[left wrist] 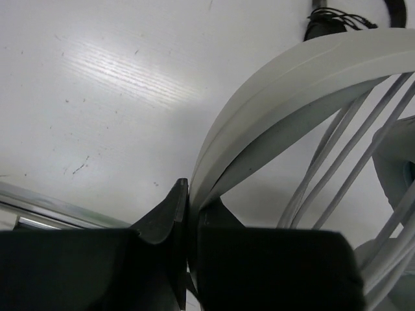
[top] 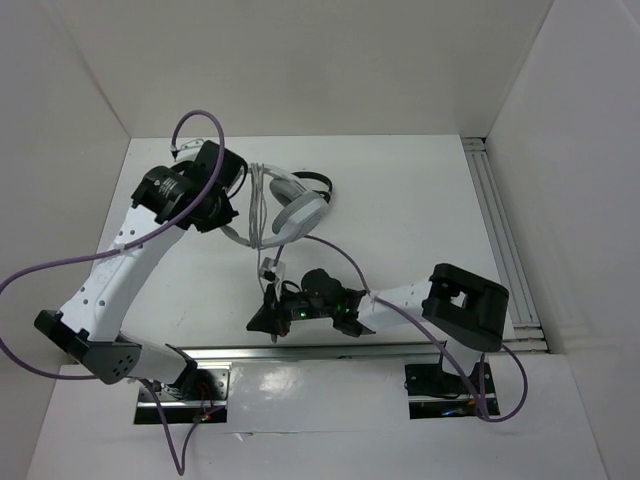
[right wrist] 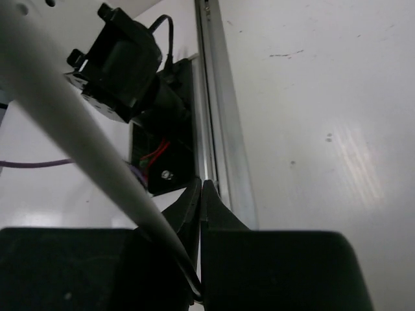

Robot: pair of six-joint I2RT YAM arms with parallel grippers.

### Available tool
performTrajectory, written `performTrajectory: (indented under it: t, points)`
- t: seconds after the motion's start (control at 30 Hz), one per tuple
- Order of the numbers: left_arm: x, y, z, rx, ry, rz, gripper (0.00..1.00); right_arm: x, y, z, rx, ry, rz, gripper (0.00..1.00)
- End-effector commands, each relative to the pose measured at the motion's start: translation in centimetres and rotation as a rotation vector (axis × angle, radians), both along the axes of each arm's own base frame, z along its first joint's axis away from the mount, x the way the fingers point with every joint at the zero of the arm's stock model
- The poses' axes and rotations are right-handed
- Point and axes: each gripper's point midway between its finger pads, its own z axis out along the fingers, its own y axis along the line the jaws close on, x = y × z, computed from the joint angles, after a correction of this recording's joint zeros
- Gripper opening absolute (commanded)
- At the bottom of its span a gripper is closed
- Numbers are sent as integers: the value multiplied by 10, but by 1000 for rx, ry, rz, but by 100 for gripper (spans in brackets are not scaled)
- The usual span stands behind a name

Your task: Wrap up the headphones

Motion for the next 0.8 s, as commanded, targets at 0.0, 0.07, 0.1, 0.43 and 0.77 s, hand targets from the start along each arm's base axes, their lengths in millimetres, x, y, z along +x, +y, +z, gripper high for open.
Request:
performTrajectory:
  t: [0.0,0.07,0.1,0.43,0.77]
  points:
    - [47,3,35,-152,-272,222,0,-45,10,27,22,-53,98,1]
    - [47,7,24,-131,-258,248,0,-61,18,32,-14,-67,113,2]
    - [47,9,14,-109,-243,254,0,-65,21,33,-37,-75,117,2]
    - [28,31,-64,68,-99,231,0,-51,-3,67,-244,-230,-6,0]
    - [30,-6,-130,174,108,-278,0,-2,-71,136,-362,-552,-206,0]
